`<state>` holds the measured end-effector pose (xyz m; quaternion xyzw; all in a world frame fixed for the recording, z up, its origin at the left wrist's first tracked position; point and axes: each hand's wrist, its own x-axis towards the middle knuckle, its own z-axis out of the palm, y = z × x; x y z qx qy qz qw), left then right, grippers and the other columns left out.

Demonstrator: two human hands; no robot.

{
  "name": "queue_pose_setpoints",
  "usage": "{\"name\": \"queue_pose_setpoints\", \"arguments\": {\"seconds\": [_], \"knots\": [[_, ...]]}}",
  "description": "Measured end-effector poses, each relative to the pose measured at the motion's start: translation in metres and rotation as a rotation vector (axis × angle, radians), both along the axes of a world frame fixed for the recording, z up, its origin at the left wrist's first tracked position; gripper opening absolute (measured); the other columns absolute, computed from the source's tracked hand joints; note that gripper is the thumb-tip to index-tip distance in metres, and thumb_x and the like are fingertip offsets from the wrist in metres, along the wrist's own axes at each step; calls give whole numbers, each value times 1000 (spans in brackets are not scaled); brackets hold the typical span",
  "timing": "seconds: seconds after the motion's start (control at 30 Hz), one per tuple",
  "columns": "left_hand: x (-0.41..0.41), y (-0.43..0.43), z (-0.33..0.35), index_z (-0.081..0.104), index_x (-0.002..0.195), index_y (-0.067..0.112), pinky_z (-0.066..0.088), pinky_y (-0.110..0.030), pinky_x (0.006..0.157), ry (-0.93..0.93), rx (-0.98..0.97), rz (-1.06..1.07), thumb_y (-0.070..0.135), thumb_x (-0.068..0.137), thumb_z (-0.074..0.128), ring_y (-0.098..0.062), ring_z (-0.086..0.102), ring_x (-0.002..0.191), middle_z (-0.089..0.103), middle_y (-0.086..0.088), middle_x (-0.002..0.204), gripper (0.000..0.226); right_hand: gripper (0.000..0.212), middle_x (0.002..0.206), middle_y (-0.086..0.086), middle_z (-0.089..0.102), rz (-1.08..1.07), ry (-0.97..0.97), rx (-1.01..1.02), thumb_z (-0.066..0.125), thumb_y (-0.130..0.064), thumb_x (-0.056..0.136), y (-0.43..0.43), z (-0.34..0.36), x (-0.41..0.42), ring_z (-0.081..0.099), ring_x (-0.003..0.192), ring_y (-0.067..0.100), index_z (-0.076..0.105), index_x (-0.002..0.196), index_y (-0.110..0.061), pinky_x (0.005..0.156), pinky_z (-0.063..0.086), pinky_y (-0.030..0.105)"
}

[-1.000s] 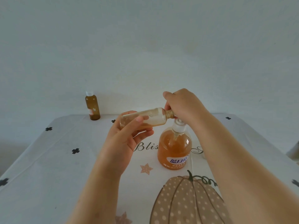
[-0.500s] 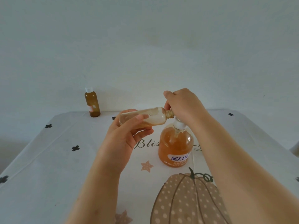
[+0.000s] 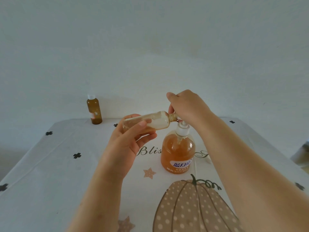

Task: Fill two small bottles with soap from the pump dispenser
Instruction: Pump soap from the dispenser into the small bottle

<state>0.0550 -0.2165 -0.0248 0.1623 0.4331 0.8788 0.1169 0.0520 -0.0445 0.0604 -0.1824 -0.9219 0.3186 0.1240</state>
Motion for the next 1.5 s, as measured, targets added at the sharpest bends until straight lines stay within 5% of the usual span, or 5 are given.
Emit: {"name": "queue_pose_setpoints", "arguments": {"seconds": [0.27,0.87,1.23,1.5], "knots": [[0,1,-1,49,131,-12,57,-32,80,-11,-10,3,17,82,67,-31,69,96,70,-20,112,59,48,89,12,76,-17,-8,40,39,-40,101,2,-8,-6,61,67,24,73,99,-7,76,54,36],[-4,1,-4,50,129,-12,59,-32,74,-49,-1,1,14,79,67,-28,71,88,72,-18,104,59,49,71,4,64,-8,41,-10,38,-36,103,4,-20,-5,55,62,20,73,92,-3,62,43,31],[0,1,0,50,129,-12,58,-32,76,-22,20,-8,14,80,68,-28,70,88,71,-18,104,58,52,59,-2,61,24,17,11,38,-41,102,1,0,2,61,58,22,75,83,-10,69,49,33],[-1,1,-2,50,129,-11,58,-32,77,-24,7,-7,15,80,68,-29,70,91,70,-20,109,58,51,75,6,73,23,-13,2,38,-44,102,1,-6,-1,64,67,23,74,90,-11,73,51,35]]}}
